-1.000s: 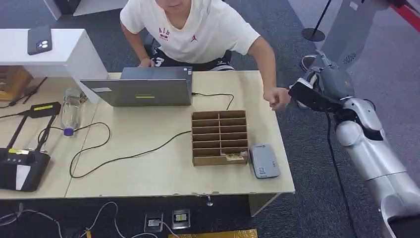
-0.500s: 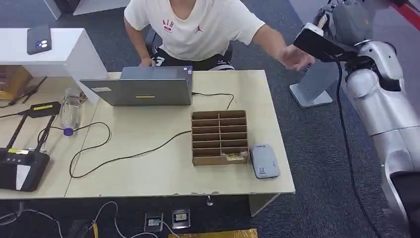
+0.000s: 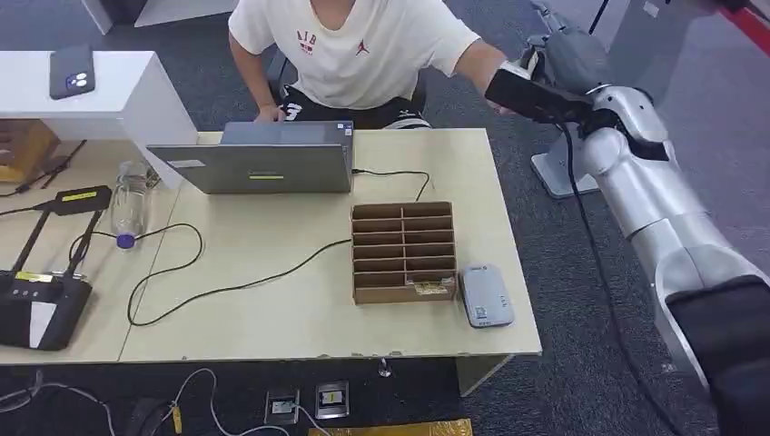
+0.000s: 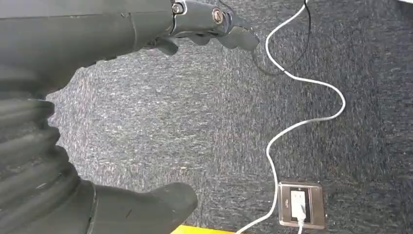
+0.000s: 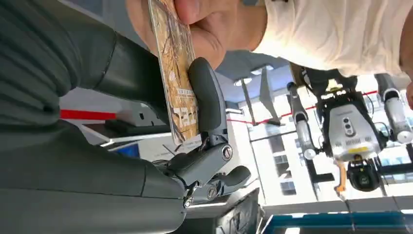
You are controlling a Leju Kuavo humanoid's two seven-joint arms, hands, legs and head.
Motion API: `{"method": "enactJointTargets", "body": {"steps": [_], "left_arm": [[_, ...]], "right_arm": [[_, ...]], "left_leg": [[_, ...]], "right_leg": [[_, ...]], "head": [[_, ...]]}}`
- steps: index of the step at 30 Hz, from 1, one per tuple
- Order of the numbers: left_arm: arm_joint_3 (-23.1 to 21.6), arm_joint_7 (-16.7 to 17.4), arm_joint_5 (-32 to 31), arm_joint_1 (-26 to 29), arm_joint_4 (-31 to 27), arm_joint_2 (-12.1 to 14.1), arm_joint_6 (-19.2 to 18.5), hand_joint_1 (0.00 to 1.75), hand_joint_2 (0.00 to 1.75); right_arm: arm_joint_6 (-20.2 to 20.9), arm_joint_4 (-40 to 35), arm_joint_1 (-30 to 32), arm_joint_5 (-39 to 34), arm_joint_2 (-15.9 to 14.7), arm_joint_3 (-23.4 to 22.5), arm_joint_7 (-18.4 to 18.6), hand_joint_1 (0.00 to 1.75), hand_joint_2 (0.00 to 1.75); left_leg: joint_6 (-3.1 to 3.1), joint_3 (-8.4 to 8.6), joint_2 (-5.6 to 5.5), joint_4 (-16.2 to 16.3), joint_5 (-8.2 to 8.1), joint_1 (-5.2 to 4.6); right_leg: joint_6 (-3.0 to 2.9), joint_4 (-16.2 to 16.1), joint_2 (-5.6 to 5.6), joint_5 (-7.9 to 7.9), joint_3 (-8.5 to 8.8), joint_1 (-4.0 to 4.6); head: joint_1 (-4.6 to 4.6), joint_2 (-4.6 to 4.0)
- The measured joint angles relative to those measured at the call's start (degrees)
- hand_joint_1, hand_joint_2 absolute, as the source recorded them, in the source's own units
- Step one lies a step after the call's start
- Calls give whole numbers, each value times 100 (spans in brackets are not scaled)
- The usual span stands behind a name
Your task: Pass the card to the sensor for recognition and then transmit it.
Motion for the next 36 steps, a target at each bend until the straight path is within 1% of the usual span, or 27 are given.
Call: {"method": "enactJointTargets", "body": {"steps": [4,5,12,20,21,22,24,26,28,31,34,36], "left_arm": [[0,0,22,24,0,7,0,0,175],[0,0,22,31,0,7,0,0,175],[0,0,37,88,0,4,2,0,175],[0,0,94,128,0,-4,68,0,175],[0,0,103,132,0,-9,77,0,175],[0,0,109,137,0,-11,83,0,175],[-2,0,142,152,0,-15,98,0,175],[-2,0,153,171,2,-15,105,0,175],[-2,0,179,180,2,-15,105,0,175],[-2,0,208,189,2,-9,105,0,175],[-2,0,212,196,2,-7,111,0,175],[-2,0,227,201,2,-4,125,0,175]], "right_arm": [[-9,159,-4,-15,72,50,0,175,175],[-11,190,-5,-15,79,72,0,0,175],[-157,328,-2,-68,92,149,15,0,175],[-177,363,2,-471,92,183,13,0,175],[-162,363,10,-588,90,181,15,0,175],[-130,350,26,-760,85,173,17,0,175],[66,261,108,-1261,61,132,76,0,175],[348,74,256,-1914,39,65,236,0,175],[661,-266,481,-2678,7,-20,517,0,175],[930,-847,826,-3391,-63,-81,878,0,175],[1021,-1428,1216,-3534,-142,-171,1054,0,175],[1049,-1736,1431,-3493,-193,-175,1084,0,175]], "left_leg": [[0,0,0,0,0,0],[0,1,0,0,0,0],[0,3,2,2,0,0],[0,3,3,3,0,0],[0,10,3,3,0,0],[-2,94,8,6,1,1],[-3,94,8,8,2,4],[-3,93,8,8,2,4],[-3,93,8,8,2,4],[-3,94,7,9,2,4],[-3,94,7,9,2,4],[-3,94,8,8,2,4]], "right_leg": [[0,0,-1,0,0,0],[0,-1,-1,0,0,0],[0,-1,7,0,-2,0],[0,-1,9,0,-5,0],[0,-1,10,0,-6,0],[0,0,10,1,-13,1],[0,1,11,1,-11,4],[0,1,12,1,-12,4],[0,1,12,1,-12,3],[0,0,12,1,-13,4],[0,1,10,1,-12,4],[0,1,12,1,-12,4]], "head": [[0,0],[-2,0],[0,0],[-2,0],[0,0],[-2,0],[0,0],[0,0],[-2,0],[0,0],[0,0],[-2,0]]}}
